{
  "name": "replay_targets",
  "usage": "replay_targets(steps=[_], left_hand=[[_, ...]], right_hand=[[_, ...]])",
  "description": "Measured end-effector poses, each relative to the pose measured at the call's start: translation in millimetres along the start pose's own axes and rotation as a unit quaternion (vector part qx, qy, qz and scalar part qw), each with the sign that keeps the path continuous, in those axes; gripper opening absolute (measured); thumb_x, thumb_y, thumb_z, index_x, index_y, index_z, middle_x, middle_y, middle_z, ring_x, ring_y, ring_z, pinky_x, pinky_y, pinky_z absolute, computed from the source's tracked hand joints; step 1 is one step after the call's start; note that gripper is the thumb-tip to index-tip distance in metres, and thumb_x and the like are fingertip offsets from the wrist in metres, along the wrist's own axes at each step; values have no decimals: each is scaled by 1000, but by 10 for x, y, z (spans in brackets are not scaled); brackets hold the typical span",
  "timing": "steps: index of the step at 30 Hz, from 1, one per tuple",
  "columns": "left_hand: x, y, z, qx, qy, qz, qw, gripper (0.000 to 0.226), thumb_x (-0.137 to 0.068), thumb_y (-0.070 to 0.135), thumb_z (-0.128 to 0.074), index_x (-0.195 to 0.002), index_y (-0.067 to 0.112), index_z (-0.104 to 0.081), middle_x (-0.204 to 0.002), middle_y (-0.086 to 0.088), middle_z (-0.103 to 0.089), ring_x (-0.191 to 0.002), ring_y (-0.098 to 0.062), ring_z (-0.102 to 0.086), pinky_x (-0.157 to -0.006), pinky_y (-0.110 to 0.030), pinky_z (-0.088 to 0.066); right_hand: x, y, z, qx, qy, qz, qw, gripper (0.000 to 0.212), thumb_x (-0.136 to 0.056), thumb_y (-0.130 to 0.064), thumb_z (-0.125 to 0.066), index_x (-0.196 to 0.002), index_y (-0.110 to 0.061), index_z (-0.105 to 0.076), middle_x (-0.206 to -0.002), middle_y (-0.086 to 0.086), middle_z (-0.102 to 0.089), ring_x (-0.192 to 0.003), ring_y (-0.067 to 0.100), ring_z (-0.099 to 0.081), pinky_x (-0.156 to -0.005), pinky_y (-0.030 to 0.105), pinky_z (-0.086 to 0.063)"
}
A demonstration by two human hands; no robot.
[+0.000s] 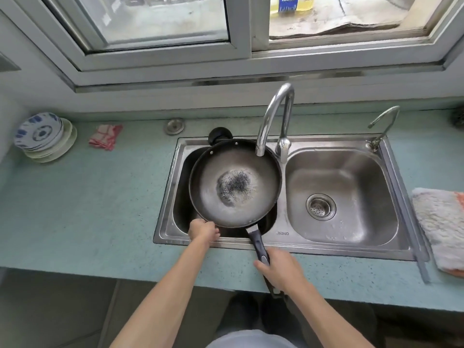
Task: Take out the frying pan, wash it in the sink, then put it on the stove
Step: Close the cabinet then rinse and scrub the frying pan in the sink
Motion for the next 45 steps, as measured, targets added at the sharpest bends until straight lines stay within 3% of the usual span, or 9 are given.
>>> replay_targets(steps=[9, 13, 17, 24, 26, 28, 34, 39, 45], left_hand=[[123, -115, -6, 51, -34, 32, 998, 35, -91, -6, -53, -125, -7, -54, -90, -16, -65, -72, -23, -70, -52, -28, -60], [232, 1, -108, 71, -47, 4, 996, 35, -92, -4, -53, -127, 0, -54, -96, -15, -65, -75, -22, -69, -61, -31, -61], [460, 412, -313, 92, -78, -81, 989, 31, -95, -2, -54, -125, 3, -58, -98, -12, -67, -76, -21, -66, -60, -30, -58], [971, 1548, -789, -38, -139, -374, 916, 36, -99, 28, -51, -132, 21, -62, -126, 5, -68, -117, -11, -62, -106, -37, -47], [1058, 1705, -921, -102, -151, -433, 883, 32, -97, 29, -46, -119, 30, -69, -110, 11, -75, -108, -12, -68, -101, -42, -50], [1155, 1712, -1055, -157, -177, -452, 860, 31, -95, 27, -46, -114, 34, -70, -101, 11, -77, -100, -16, -71, -95, -45, -54], [1362, 1496, -1286, -137, -236, -456, 847, 39, -89, 21, -62, -128, 22, -62, -117, 9, -73, -114, -2, -63, -100, -18, -45], [1313, 1615, -1157, -152, -199, -492, 834, 28, -89, 5, -66, -114, 17, -66, -100, 9, -75, -102, 1, -66, -91, -7, -43], [1279, 1669, -1043, -168, -188, -485, 837, 31, -90, 2, -63, -116, 18, -65, -96, 13, -74, -100, 6, -66, -90, -4, -42]], right_hand=[[-27, 115, 61, 51, -26, 31, 998, 38, -89, -51, -47, -95, -15, -58, -102, 9, -68, -96, 32, -63, -72, 36, -43], [-137, 88, 300, 93, -27, 43, 994, 53, -94, -60, -35, -72, -15, -53, -97, 11, -70, -95, 33, -64, -70, 34, -41], [-519, 84, 784, 14, 23, 20, 999, 47, -97, -51, -38, -101, -11, -62, -110, 14, -69, -104, 35, -62, -84, 39, -48], [-1221, -95, 1653, -111, 69, 0, 991, 31, -98, -31, -39, -102, -6, -56, -106, 16, -64, -111, 39, -58, -86, 37, -44], [-1326, -180, 1797, -137, 67, -3, 988, 35, -95, -24, -42, -119, -3, -56, -121, 19, -62, -117, 37, -56, -94, 38, -45], [-1417, -260, 1893, -165, 55, 10, 985, 36, -87, -31, -47, -109, -8, -62, -117, 18, -66, -112, 33, -60, -88, 35, -47], [-1998, -68, 1791, -245, 14, 10, 969, 51, -67, -46, -59, -99, -10, -72, -101, 9, -74, -97, 25, -68, -91, 42, -55], [-1824, -98, 1884, -342, -29, -26, 939, 20, -70, -1, -55, -83, -4, -71, -87, 7, -67, -84, 20, -58, -94, 48, -53], [-1665, -235, 2176, -419, 6, -42, 907, 30, -94, 1, -47, -121, 6, -58, -102, 14, -60, -86, 21, -61, -96, 40, -52]])
Point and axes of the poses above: each hand's wrist, its own x-axis away from the middle knuckle, its own z-axis out of the back of the hand, y = z × x, the point moved 3 cm from there along -x, towards the middle knuckle
